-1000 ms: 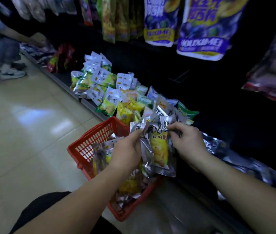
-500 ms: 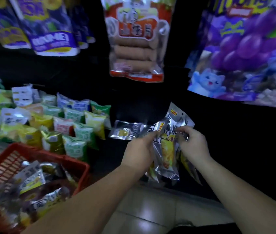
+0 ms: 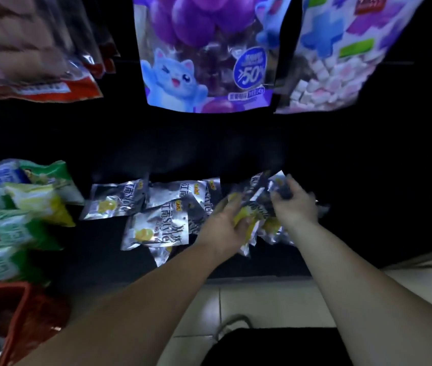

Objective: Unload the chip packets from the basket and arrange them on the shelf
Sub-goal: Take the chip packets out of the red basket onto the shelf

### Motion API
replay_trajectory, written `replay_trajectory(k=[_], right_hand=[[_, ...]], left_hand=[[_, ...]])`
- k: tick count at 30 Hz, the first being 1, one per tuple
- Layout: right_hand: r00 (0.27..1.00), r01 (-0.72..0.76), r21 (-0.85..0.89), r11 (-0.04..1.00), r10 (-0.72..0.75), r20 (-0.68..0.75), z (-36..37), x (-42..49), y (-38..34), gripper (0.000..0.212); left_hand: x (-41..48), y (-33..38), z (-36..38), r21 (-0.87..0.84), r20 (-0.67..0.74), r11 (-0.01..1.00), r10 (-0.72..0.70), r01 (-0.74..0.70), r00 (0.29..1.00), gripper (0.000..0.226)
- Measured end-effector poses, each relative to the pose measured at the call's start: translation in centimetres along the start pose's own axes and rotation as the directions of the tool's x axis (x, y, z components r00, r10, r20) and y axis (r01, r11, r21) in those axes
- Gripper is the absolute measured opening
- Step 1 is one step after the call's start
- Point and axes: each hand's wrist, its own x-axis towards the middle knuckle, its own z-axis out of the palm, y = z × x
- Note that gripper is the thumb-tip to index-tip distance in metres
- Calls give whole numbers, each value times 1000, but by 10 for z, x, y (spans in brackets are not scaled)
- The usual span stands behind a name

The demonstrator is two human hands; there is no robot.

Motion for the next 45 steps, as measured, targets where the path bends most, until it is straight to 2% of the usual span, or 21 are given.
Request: replay_trajectory(k=[2, 3, 7, 11, 15, 18, 20, 21, 22, 24, 26, 31, 34, 39, 41, 42, 45], right_hand=[[997, 54, -58, 997, -57, -52, -5, -6, -8, 54], [993, 111, -53, 992, -112, -25, -3, -12, -13, 50], [940, 279, -137, 950, -242, 239, 21, -51, -33, 40], [819, 445, -154, 882, -331, 468, 62, -103, -69, 14], [671, 616, -164, 771, -404, 621, 130, -162, -101, 21], [536, 699, -123, 704, -403, 742, 192, -215, -131, 18], [437, 756, -83, 649, -407, 802, 230, -253, -151, 18], [391, 778, -59, 626, -408, 825, 249, -270, -158, 19], [347, 800, -43, 599, -403, 847, 264, -285, -161, 20], [250, 857, -27, 515, -369, 895, 290, -309, -164, 26], [197, 891, -26, 454, -334, 922, 308, -321, -164, 31], [183, 921, -64, 384, -281, 942, 333, -326, -160, 29], [183, 923, -74, 378, -261, 948, 340, -332, -155, 28], [206, 915, -104, 390, -229, 951, 346, -347, -141, 34], [214, 903, -99, 418, -238, 947, 353, -357, -141, 36], [227, 888, -96, 450, -248, 942, 358, -361, -141, 36], [309, 860, -185, 475, -198, 930, 388, -364, -134, 41]], left_hand=[[-12, -11, -2, -12, -23, 1000, -6, 6, 1000, 58], [-20, -15, -5, -23, -36, 1000, -9, 8, 999, 55], [-59, -32, -29, -74, -61, 997, -22, 17, 998, 49], [-115, -70, -67, -191, -101, 974, -142, 121, 985, 44], [-187, -134, -112, -257, -250, 947, -259, 194, 933, 42], [-240, -195, -144, -137, -454, 940, -339, 311, 824, 43], [-274, -234, -158, -50, -575, 893, -392, 447, 718, 41], [-290, -251, -162, -47, -587, 852, -446, 521, 676, 41], [-302, -267, -161, -82, -548, 799, -536, 596, 642, 43], [-316, -290, -153, -245, -385, 679, -723, 692, 573, 50], [-321, -302, -146, -382, -272, 611, -791, 693, 548, 51], [-326, -305, -148, -540, -278, 600, -789, 590, 549, 42], [-336, -300, -149, -635, -187, 538, -803, 554, 566, 46], [-354, -294, -149, -670, -60, 500, -773, 549, 631, 51], [-357, -292, -149, -654, -123, 537, -771, 533, 625, 48], [-358, -293, -154, -615, -211, 568, -787, 547, 580, 43], [-365, -317, -182, -518, -546, 583, -789, 626, 282, 16]])
